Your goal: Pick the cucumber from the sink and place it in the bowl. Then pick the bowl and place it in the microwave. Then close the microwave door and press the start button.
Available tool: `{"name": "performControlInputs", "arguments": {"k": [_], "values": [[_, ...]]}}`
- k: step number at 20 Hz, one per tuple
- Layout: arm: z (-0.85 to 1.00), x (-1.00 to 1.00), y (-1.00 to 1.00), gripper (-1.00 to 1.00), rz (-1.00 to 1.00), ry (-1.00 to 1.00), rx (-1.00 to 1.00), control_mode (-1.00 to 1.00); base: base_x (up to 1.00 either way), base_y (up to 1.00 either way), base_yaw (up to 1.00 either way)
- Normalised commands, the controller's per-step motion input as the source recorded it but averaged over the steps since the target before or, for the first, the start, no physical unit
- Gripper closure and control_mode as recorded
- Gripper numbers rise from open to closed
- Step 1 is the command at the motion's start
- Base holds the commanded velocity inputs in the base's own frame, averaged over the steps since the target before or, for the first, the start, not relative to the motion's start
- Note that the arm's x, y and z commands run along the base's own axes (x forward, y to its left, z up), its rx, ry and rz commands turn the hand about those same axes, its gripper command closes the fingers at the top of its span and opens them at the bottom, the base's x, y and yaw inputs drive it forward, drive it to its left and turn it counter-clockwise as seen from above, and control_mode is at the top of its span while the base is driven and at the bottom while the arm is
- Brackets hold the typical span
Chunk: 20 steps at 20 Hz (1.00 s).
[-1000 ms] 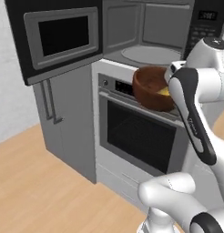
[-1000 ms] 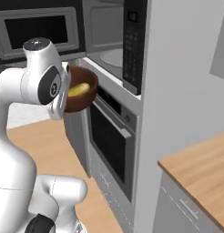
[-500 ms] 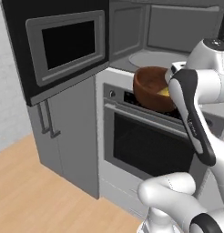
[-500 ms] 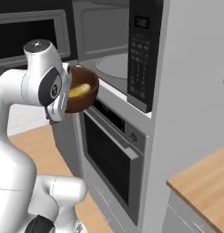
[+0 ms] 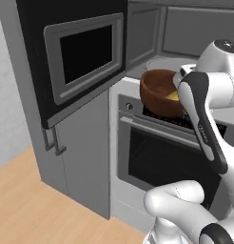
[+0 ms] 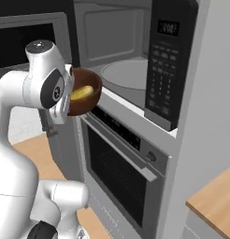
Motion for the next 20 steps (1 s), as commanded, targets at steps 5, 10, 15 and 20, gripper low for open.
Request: {"name": "performControlInputs", "arguments": {"k": [5, 10, 15, 20], "values": [[0.00, 0.00, 0.00, 1.00, 0.00, 0.00, 0.00, 1.00, 0.51, 0.03, -0.18], [0.00, 0.00, 0.00, 1.00, 0.00, 0.00, 0.00, 1.00, 0.05, 0.00, -0.23], [0.00, 0.00, 0.00, 1.00, 0.00, 0.00, 0.00, 1.00, 0.00, 0.01, -0.13], [0.00, 0.00, 0.00, 1.00, 0.00, 0.00, 0.00, 1.00, 0.00, 0.00, -0.02]]}}
